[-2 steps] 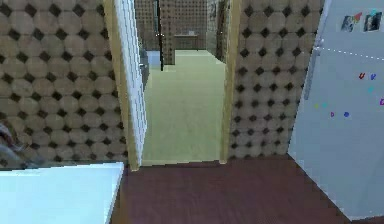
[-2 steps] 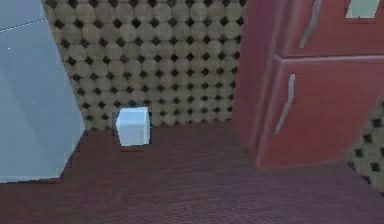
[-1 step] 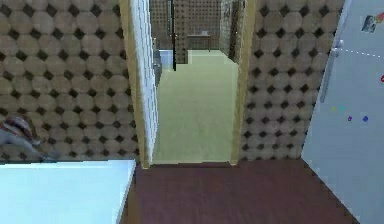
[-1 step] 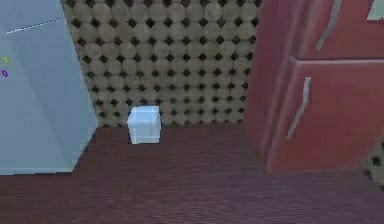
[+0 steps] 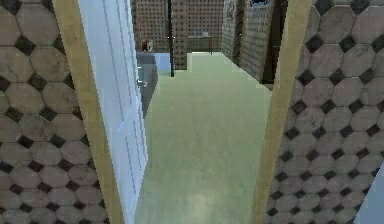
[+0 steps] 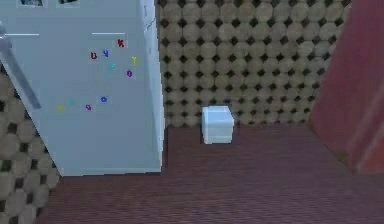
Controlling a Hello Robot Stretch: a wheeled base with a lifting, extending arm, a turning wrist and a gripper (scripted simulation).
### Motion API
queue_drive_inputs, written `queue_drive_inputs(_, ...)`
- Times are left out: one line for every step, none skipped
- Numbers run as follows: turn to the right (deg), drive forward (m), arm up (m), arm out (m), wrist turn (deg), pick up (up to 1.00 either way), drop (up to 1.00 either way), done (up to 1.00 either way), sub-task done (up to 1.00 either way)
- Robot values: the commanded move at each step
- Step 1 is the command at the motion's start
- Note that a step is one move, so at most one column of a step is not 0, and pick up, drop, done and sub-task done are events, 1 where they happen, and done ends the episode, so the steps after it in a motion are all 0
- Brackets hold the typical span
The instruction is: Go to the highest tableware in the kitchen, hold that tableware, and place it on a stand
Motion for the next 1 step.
queue_drive_inputs(-45.0,0.00,0.00,0.00,0.0,0.00,0.00,0.00,0.00)
